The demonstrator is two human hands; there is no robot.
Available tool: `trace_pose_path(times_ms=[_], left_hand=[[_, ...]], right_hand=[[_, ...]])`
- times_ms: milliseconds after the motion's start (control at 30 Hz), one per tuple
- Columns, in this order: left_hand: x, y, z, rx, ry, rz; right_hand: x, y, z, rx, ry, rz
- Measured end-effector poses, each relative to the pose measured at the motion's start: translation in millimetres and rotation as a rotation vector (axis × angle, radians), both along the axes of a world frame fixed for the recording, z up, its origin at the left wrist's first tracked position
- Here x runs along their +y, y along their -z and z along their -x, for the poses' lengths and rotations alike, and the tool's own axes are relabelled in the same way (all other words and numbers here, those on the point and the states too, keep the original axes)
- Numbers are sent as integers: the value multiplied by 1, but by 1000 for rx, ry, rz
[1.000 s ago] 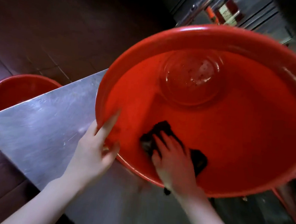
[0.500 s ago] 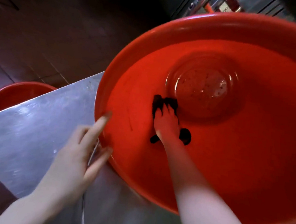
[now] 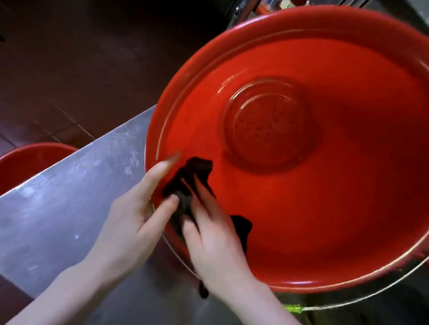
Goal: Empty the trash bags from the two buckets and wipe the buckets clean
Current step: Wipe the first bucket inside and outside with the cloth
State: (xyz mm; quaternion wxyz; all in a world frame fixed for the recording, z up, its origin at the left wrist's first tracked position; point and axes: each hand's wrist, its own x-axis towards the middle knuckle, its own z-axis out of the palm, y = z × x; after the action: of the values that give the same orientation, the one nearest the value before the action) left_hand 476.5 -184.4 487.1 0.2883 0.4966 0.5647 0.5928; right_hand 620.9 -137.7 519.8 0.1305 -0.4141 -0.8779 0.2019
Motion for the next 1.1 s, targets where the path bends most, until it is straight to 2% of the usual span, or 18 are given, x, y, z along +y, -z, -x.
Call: trace_pose_path(times_ms=[67,233,300,400,433,500,567,633,700,800,867,933,967,1033,1100], left_hand=[[-5,-10,-2,41,-9,-35],[-9,-33,-2,195,-35,-97],[-8,-34,-3,269,-35,-86],[-5,-35,-6,241,-68,-63],[-3,-36,-7,233,-85,-57],[-1,-37,-7,223,-115,-41],[0,-34,-4,219,-96,-20],[-3,-30,-3,234,-64,-2],[-6,-28,-4,233,-57,-1],[-3,-24,-8,199,-61,-31],[1,-22,-9,176,-70,-56],[1,-19,-7,167,-95,-47],[0,-18,-6,161,-102,-35],[-4,-15,-4,158,-103,-3],[-9,-14,-1,162,-94,-5]], right_hand=[[29,7,-19,-85,70,33],[152,41,-24,-475,420,168],[159,46,-7,-394,387,170],[90,22,6,-37,227,111],[57,10,1,23,147,88],[9,-6,-22,11,9,66],[16,-7,-43,-141,-11,14],[59,9,-57,-430,113,-31],[107,24,-60,-624,296,21],[148,45,-46,-582,466,25],[132,48,-23,-412,397,4],[77,40,-10,-180,185,-16],[44,32,-11,-125,76,-7],[-7,20,-31,-154,-67,11],[-9,16,-55,-305,-65,-73]])
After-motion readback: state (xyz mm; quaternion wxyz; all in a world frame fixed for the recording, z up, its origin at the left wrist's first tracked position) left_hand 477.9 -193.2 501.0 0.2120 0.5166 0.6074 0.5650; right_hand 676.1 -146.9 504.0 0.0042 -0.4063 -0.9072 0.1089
